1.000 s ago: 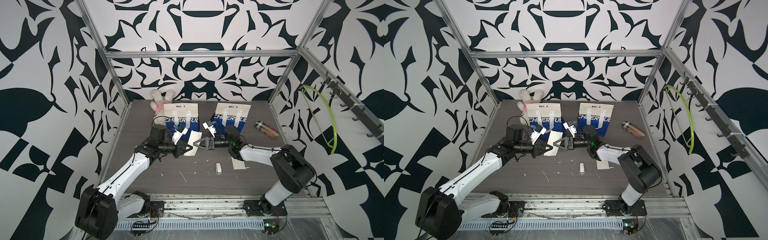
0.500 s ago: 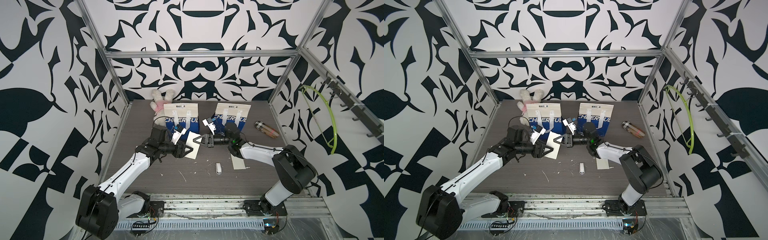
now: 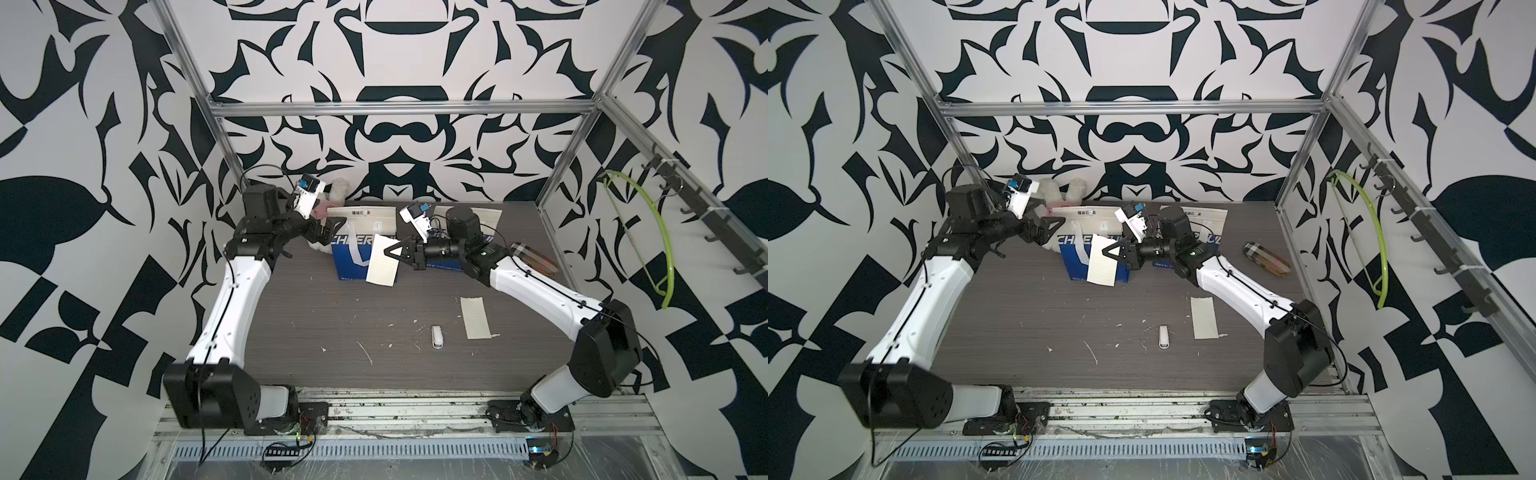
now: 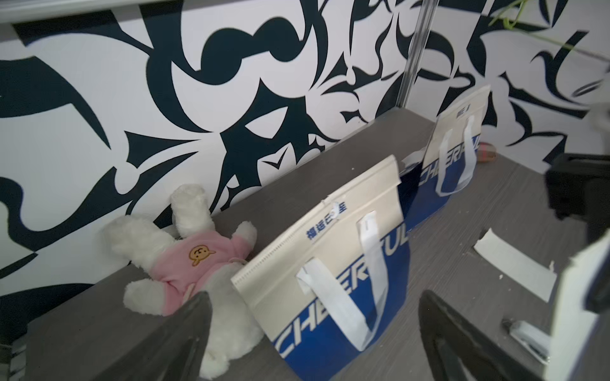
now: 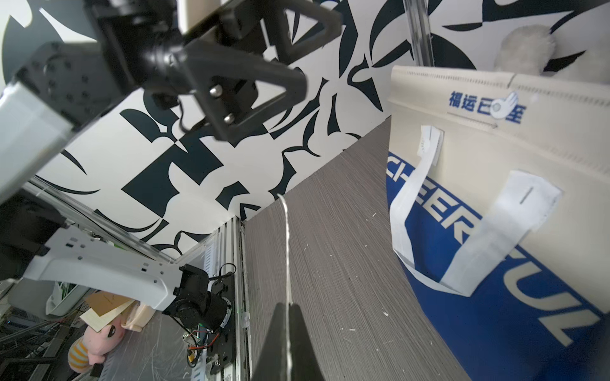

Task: Staple the receipts to the bags
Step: Adjust the takeout bag at the center of the board.

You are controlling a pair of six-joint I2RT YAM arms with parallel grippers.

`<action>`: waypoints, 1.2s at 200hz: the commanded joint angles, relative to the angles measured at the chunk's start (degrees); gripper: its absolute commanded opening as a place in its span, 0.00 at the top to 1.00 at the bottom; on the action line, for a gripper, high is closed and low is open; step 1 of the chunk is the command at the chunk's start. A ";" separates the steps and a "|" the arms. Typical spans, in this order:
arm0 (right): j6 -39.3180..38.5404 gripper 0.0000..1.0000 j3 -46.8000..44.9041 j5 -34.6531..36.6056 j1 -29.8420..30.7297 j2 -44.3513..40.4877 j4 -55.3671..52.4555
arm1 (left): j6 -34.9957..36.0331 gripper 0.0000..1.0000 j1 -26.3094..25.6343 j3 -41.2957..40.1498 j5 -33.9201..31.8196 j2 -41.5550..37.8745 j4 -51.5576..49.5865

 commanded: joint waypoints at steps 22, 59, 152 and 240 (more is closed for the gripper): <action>-4.34 1.00 1.21 -0.73 -1.32 -0.94 -5.18 | 12.88 0.01 2.74 7.89 7.88 11.07 -9.58; -4.69 1.00 1.20 -2.14 -2.64 -0.71 -6.40 | 16.20 0.05 3.95 14.50 16.17 19.21 -12.24; -6.01 1.00 5.86 -0.21 -3.20 2.58 -10.32 | 18.64 0.70 0.73 13.06 24.95 23.09 -19.93; -13.42 1.00 14.66 5.42 -3.20 6.95 -18.67 | 18.79 0.94 -1.91 7.92 25.91 19.65 -19.66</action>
